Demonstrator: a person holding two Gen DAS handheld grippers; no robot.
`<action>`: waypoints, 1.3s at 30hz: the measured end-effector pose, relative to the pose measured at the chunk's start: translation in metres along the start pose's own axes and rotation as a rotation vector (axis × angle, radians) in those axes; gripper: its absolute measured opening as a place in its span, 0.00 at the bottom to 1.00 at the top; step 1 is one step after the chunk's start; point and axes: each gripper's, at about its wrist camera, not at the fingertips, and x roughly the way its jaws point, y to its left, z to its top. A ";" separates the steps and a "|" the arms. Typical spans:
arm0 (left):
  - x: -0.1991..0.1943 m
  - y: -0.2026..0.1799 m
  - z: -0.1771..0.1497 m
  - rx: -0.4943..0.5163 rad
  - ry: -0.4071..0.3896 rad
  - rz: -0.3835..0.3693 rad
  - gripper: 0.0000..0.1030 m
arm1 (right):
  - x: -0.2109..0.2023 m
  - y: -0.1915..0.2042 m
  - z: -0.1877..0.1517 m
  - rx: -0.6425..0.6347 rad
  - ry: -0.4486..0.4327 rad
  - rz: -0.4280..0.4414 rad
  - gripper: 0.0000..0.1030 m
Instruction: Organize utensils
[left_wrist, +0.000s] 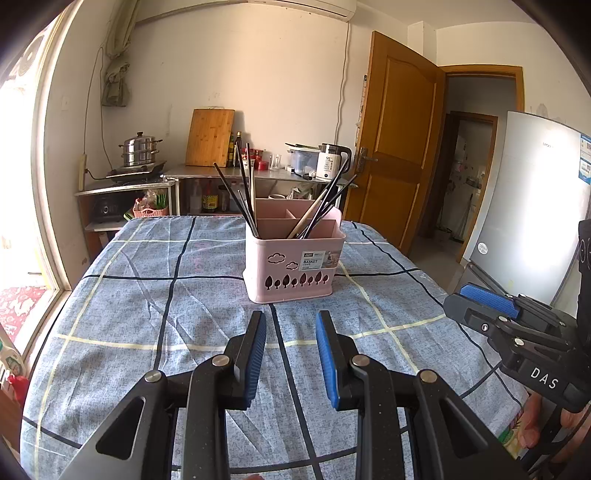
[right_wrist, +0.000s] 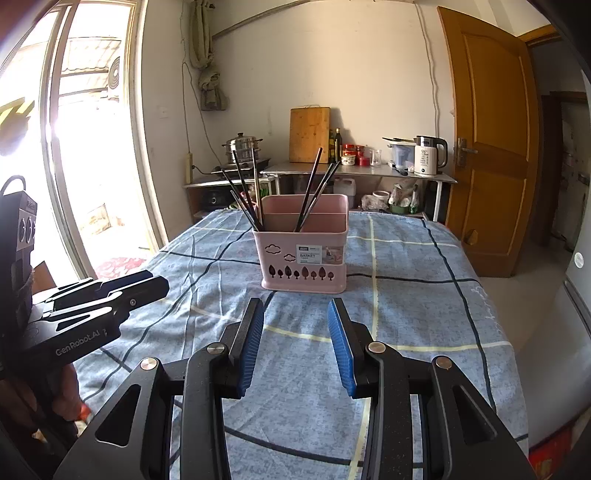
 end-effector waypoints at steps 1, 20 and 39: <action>0.000 0.000 0.000 0.001 0.000 0.000 0.27 | 0.000 0.000 0.000 0.000 0.000 -0.001 0.36; 0.000 -0.003 -0.001 0.007 0.000 0.001 0.27 | -0.001 0.002 -0.002 0.002 -0.005 -0.011 0.36; -0.003 -0.006 -0.002 0.017 -0.002 0.002 0.27 | -0.002 0.004 -0.002 0.002 -0.007 -0.011 0.36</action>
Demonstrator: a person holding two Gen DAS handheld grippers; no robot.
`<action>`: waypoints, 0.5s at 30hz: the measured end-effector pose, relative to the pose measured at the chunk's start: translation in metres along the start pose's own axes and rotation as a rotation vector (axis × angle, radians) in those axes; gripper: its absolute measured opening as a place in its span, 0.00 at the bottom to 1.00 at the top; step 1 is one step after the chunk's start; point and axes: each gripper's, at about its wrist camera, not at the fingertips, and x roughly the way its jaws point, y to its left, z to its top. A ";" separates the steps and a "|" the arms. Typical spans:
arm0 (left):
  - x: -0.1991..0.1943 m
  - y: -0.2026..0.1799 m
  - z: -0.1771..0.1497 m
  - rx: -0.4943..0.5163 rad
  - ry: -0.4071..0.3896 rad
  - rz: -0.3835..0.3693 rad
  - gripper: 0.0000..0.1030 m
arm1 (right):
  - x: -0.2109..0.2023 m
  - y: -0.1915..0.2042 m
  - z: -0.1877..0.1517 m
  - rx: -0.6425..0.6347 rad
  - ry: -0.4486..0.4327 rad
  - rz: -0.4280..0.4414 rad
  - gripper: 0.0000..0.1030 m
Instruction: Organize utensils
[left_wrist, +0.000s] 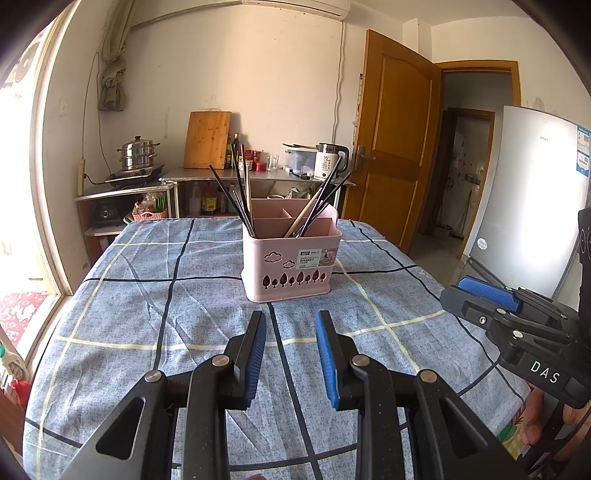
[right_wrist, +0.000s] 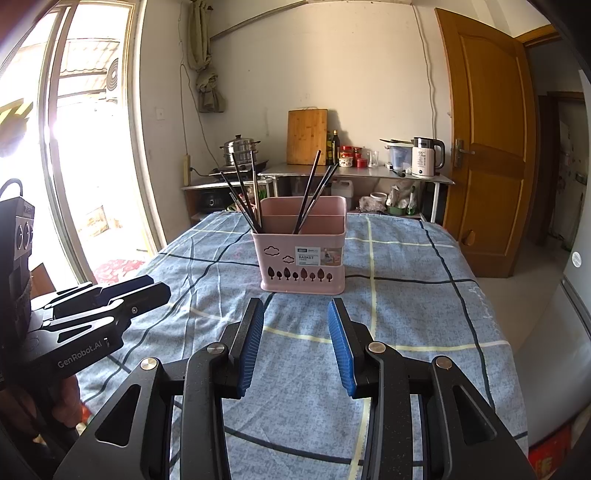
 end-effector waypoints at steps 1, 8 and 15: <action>0.000 0.000 0.000 -0.001 0.000 0.000 0.27 | 0.000 0.000 0.000 0.000 0.000 0.000 0.36; 0.000 -0.001 0.000 0.001 0.000 0.000 0.27 | -0.001 0.000 0.000 0.000 -0.001 0.000 0.36; 0.000 -0.001 0.000 0.001 0.000 -0.001 0.27 | -0.001 0.001 0.000 0.000 -0.001 0.000 0.36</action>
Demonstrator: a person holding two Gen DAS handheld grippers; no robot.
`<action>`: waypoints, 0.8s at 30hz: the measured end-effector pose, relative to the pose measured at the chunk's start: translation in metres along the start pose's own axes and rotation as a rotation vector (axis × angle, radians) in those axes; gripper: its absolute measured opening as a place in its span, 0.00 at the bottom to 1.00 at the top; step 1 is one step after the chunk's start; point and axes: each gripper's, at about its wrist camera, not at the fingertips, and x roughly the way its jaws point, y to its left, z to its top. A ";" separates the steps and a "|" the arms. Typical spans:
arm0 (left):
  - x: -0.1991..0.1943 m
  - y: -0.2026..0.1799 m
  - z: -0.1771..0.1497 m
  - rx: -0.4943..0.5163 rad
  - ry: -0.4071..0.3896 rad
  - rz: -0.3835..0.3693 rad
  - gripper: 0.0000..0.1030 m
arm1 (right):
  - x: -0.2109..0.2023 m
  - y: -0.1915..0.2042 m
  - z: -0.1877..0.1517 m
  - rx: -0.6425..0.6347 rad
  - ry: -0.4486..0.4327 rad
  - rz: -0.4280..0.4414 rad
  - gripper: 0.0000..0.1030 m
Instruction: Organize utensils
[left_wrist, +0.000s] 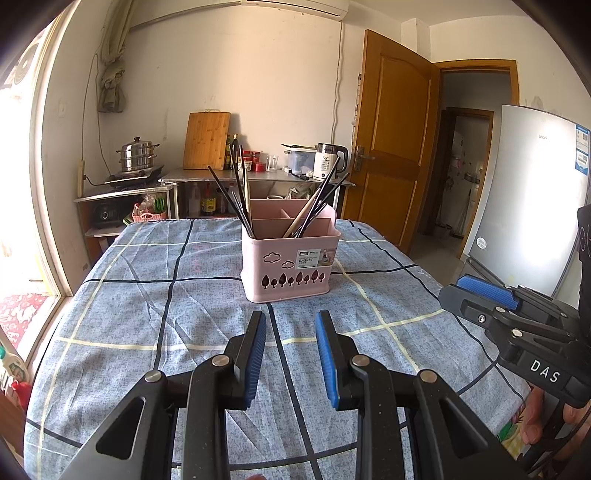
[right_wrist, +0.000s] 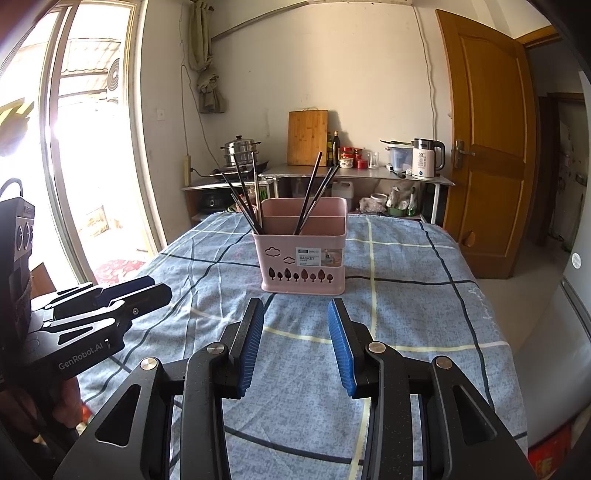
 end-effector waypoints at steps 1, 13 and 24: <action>0.000 0.000 0.000 0.000 0.000 0.000 0.27 | 0.000 0.000 0.000 0.000 0.000 -0.001 0.36; -0.001 0.000 0.000 0.005 0.000 -0.001 0.27 | -0.001 0.001 0.000 -0.002 -0.001 -0.001 0.36; -0.002 0.000 0.000 0.006 0.000 -0.002 0.27 | -0.001 0.002 0.000 -0.003 0.000 0.000 0.36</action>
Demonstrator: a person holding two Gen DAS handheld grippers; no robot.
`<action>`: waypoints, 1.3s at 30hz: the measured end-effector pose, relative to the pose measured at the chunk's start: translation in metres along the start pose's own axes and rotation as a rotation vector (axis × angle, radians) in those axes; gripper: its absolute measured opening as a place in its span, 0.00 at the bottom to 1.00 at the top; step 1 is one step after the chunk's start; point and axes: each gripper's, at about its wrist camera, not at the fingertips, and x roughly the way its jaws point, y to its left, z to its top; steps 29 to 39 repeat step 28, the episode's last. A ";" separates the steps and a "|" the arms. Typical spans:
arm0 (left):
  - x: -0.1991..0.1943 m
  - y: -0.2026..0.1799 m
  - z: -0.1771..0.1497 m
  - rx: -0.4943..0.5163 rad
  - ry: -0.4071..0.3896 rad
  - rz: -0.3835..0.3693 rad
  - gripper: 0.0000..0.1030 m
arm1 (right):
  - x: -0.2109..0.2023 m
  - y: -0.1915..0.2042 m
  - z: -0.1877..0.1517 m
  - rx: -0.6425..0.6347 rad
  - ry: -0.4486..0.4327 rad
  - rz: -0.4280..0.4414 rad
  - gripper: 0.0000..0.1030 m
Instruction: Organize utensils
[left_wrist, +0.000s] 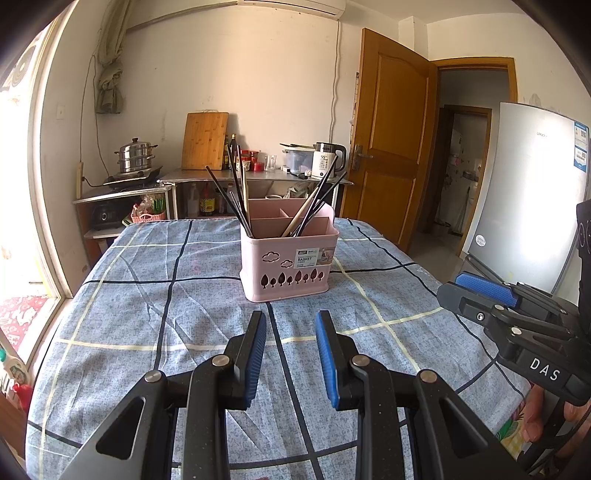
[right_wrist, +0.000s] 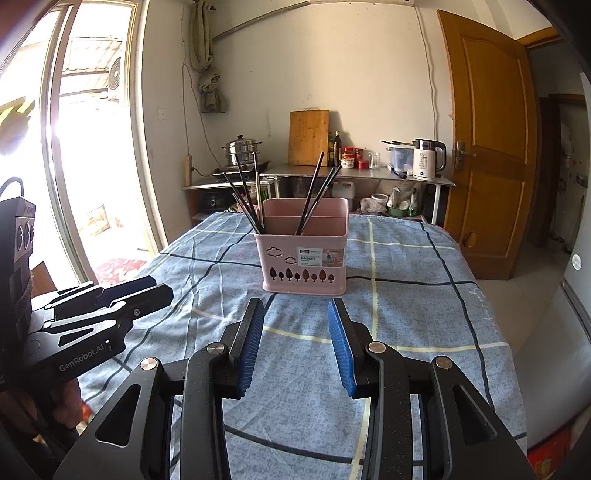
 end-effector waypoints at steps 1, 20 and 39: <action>0.000 0.000 0.000 0.000 0.000 0.000 0.27 | 0.000 0.000 0.000 -0.001 -0.001 -0.001 0.36; 0.000 0.006 -0.001 0.015 0.008 -0.009 0.27 | -0.002 0.002 0.000 -0.007 0.004 0.001 0.36; 0.000 0.007 -0.002 0.015 -0.001 0.002 0.27 | -0.003 0.000 0.001 -0.007 0.004 0.001 0.36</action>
